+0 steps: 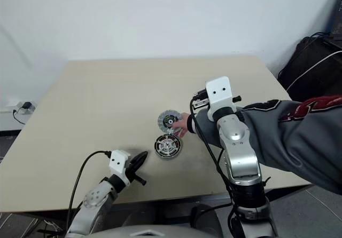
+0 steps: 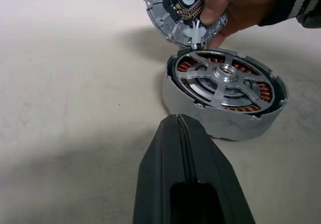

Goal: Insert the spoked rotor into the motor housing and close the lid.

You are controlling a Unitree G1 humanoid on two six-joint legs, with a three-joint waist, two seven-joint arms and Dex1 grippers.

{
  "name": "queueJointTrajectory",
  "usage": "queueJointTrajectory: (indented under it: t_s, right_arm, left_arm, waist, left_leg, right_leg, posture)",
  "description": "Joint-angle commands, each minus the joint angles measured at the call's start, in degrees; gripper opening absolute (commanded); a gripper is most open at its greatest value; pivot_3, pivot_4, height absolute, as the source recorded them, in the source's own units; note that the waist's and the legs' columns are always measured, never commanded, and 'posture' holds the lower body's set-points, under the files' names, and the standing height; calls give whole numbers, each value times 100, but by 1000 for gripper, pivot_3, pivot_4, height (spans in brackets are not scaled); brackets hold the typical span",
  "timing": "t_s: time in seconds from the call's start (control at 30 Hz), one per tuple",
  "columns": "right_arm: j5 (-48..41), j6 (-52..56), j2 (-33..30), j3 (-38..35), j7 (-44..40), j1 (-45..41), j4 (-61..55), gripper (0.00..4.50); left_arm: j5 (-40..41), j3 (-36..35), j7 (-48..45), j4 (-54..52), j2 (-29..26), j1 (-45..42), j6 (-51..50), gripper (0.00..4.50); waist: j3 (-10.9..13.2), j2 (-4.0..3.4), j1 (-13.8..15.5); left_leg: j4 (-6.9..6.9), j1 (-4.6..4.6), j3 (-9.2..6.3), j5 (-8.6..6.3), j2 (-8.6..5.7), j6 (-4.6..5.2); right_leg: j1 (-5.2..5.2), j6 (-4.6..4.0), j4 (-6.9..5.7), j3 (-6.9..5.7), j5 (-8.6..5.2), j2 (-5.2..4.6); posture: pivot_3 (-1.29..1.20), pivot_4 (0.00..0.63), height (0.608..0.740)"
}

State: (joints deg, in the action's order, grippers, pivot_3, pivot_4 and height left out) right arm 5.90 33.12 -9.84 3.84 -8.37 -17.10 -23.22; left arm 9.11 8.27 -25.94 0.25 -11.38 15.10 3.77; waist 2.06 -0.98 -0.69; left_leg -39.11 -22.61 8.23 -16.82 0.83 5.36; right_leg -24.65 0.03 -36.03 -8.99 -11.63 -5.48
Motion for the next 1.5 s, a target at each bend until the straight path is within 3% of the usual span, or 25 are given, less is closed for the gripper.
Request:
queueJointTrajectory:
  t_s: [0.03, 0.3, 0.63, 0.73, 1.07, 1.5]
  right_arm:
    - [-13, -3, -10, -27, 11, -109, -81, 22]
    - [-38, 6, -85, 20, -119, -128, -80, 22]
    - [-508, 287, -2084, 1520, -2846, 81, -400, 22]
    - [-529, 261, -2327, 1804, -3284, -80, -207, 619]
    - [34, -812, -2692, 2905, -4582, -963, 1080, 3920]
    - [627, -1850, -2419, 3599, -5759, -1796, 2393, 3920]
  left_arm:
    - [19, -43, -11, -243, -17, -46, -6, 0]
    - [21, -48, -12, -270, -19, -44, -48, 0]
    - [16, -6, -11, -253, 17, -44, -82, 0]
    - [12, -4, 0, -240, 30, -47, -80, 0]
    - [-15, -27, 94, -233, 72, -2, -66, 0]
    - [-36, -61, 318, -298, 109, 126, -67, 0]
  waist:
    - [0, 0, 0]
    - [0, 0, -1]
    - [1, 3, 6]
    - [1, 5, 7]
    - [3, 9, 26]
    - [3, 10, 22]
  left_leg:
    - [0, 0, 0, 0, 0, 0]
    - [0, 0, 0, 0, 0, 0]
    - [-7, 2, -5, -7, 0, 14]
    - [-15, 2, -6, -12, 1, 25]
    - [-42, -6, -7, -18, -1, 37]
    - [-49, -6, -5, -19, -1, 37]
  right_leg:
    - [0, 0, 0, 0, 0, 0]
    - [0, 0, 0, 0, 0, 1]
    - [3, -2, 1, -5, -1, -2]
    - [5, 0, 1, -6, 0, -4]
    - [11, 12, 1, -7, 8, -11]
    - [12, 14, 0, -8, 11, -13]
  posture:
    - [0, 0, 740]
    - [0, 0, 740]
    - [0, 0, 740]
    - [0, 0, 740]
    - [0, 0, 740]
    - [0, 0, 740]
